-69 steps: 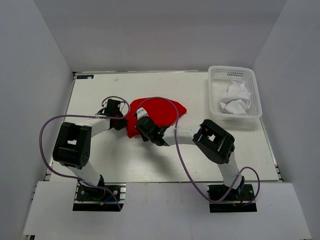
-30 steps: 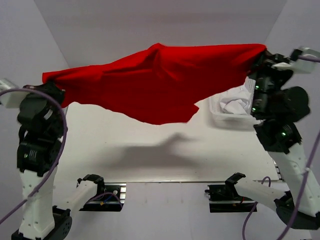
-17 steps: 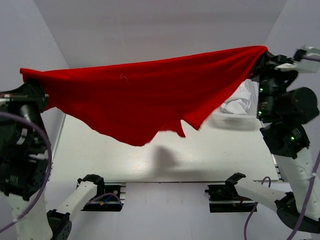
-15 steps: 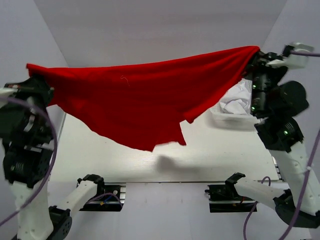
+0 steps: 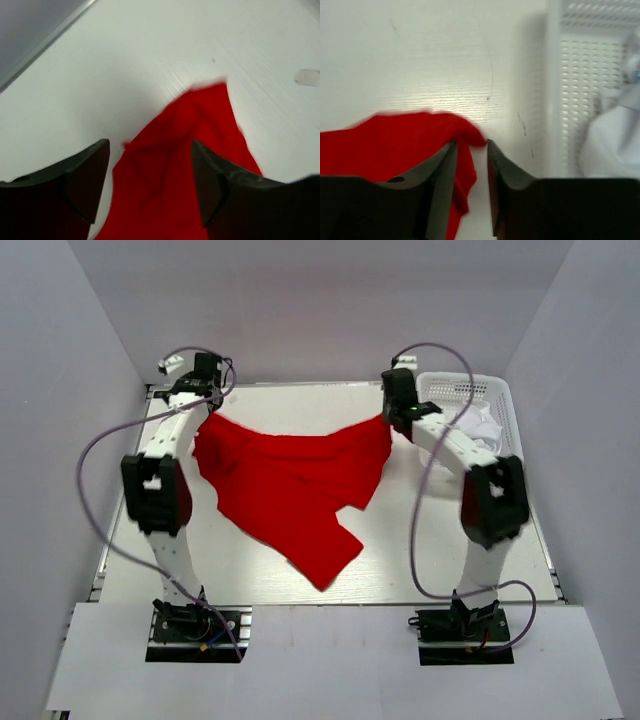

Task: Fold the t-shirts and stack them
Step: Flatten out the tshirt

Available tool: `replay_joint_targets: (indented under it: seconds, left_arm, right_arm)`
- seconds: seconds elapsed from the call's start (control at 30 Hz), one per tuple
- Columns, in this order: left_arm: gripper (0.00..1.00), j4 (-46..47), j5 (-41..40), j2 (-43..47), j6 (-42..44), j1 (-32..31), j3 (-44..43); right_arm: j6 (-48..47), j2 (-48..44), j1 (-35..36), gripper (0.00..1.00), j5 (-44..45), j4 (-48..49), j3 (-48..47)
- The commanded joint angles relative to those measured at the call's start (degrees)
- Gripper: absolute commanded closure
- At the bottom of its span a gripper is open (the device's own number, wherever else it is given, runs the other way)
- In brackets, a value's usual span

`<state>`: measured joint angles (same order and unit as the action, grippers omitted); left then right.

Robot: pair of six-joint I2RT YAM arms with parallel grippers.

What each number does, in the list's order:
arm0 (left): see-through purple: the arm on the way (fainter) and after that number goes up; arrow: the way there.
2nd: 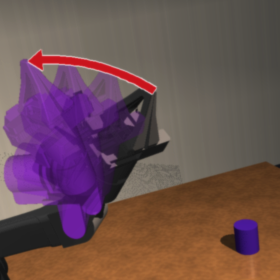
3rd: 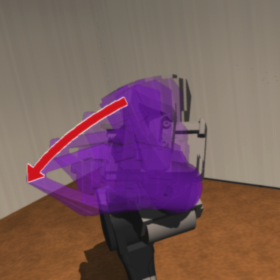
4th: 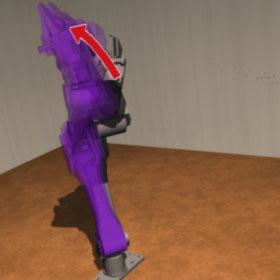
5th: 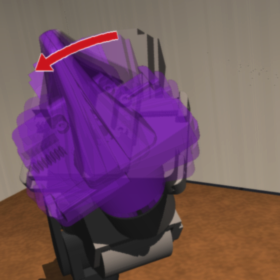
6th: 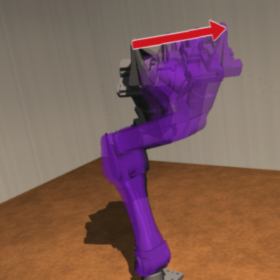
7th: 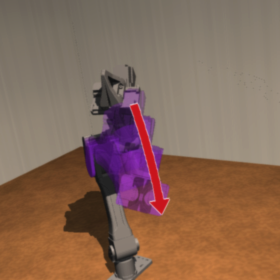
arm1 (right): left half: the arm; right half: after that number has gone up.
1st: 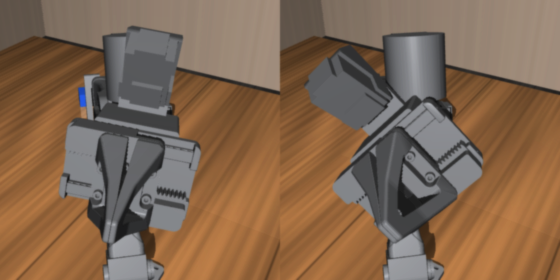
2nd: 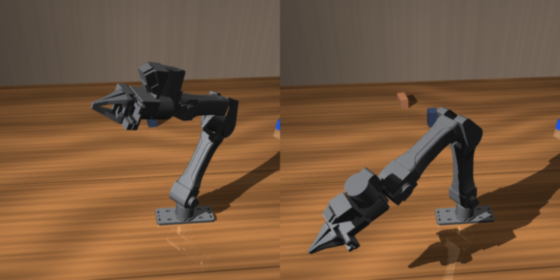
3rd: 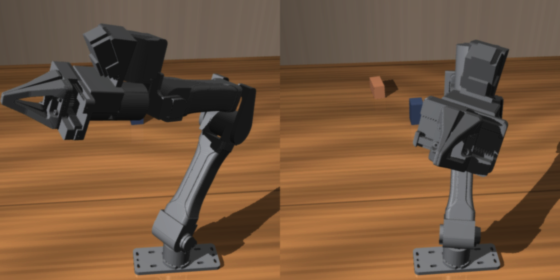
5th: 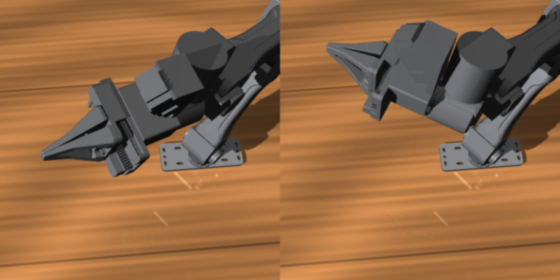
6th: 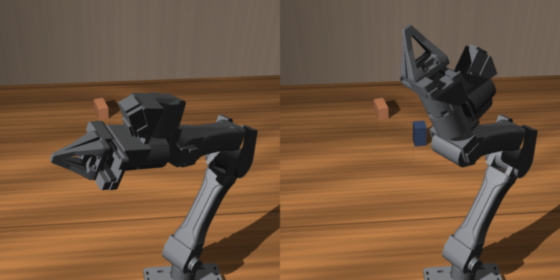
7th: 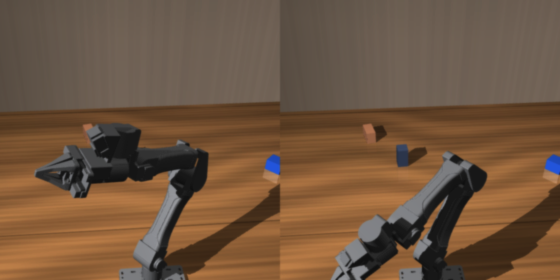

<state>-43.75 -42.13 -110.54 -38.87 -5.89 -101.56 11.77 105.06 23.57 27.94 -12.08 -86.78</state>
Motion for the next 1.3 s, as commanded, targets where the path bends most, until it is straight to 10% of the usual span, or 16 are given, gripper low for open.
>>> replay_joint_targets:
  seconds: [0.0, 0.17, 0.77, 1.27]
  left_arm:
    - [0.21, -13.96, 2.3, -12.29, -3.4, 3.51, -17.27]
    - [0.0, -19.64, 3.36, -19.9, -3.23, 4.22, -28.27]
    - [0.0, 22.99, 41.77, 19.04, -1.82, -2.72, 38.96]
    - [0.0, 15.27, 25.96, 9.91, -2.17, -4.39, 40.21]
  right_arm:
    - [2.29, 9.86, -1.86, 0.61, -5.45, -3.99, -13.65]
    - [-0.69, 14.58, -1.78, 0.1, -7.28, -8.33, -22.82]
    - [2.38, 4.44, 9.37, 0.1, -25.3, 4.26, 5.4]
    - [15.12, 5.35, 15.88, 0.1, -23.46, 6.8, 20.04]
